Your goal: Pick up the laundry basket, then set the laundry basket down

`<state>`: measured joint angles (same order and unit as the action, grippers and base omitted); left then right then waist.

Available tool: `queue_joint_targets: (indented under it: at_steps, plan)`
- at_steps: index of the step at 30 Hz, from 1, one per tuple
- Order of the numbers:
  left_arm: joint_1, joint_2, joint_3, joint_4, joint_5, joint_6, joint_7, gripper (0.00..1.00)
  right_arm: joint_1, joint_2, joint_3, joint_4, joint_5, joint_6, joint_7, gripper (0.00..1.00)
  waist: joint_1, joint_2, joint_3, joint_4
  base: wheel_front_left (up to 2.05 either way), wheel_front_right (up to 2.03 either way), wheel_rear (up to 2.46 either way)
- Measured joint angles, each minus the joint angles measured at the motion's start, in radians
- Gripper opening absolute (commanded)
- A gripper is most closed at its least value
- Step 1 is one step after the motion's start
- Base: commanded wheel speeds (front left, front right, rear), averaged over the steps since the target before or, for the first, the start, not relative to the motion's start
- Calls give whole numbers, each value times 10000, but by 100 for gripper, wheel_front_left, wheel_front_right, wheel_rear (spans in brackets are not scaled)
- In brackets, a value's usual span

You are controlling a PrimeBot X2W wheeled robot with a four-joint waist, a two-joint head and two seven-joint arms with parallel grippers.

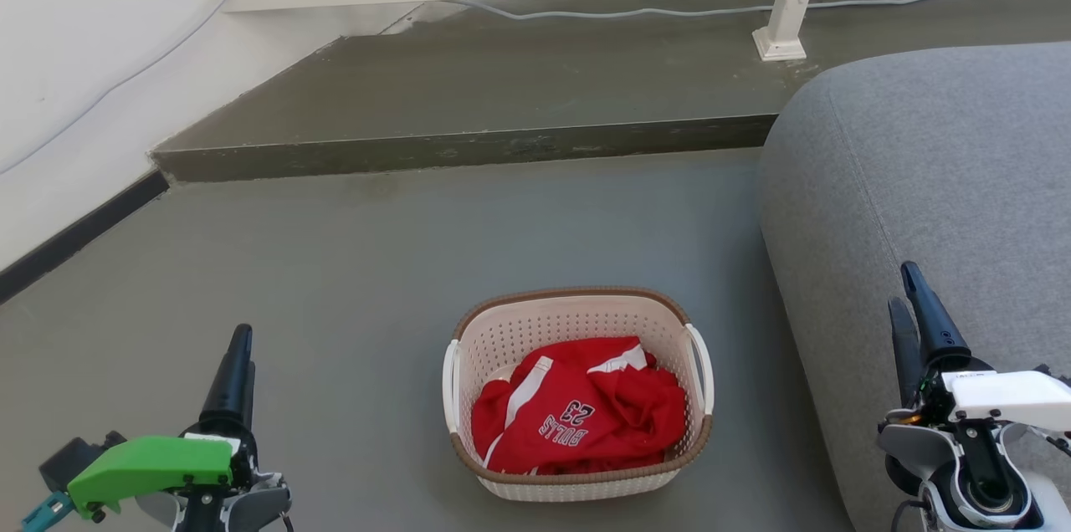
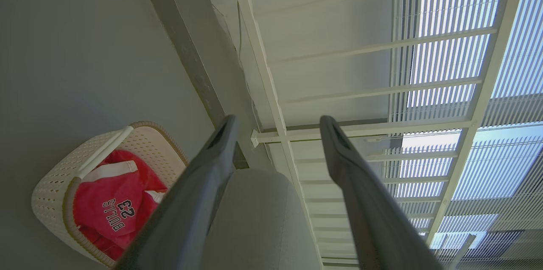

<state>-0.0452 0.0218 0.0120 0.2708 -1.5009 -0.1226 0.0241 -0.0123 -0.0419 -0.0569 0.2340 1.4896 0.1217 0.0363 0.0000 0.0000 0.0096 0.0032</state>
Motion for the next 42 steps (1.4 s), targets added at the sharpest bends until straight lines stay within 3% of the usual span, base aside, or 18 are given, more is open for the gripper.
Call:
queue_joint_targets:
  at_steps: [18,33,42]
  plan:
    - [-125,268,-451,-433,2821,0,-617,100,-94,-596,1099,-345,-1916,0,-784,100,0,0,36,40,0,0,0]
    - [-169,301,-809,-585,5864,23,-1149,100,-310,-940,1436,-401,-4389,4,-1323,100,0,0,47,37,0,0,0]
    - [-173,297,-1014,-742,7336,278,-1457,100,-435,-1122,1565,-472,-5879,-94,-1593,100,0,1,58,41,0,0,0]
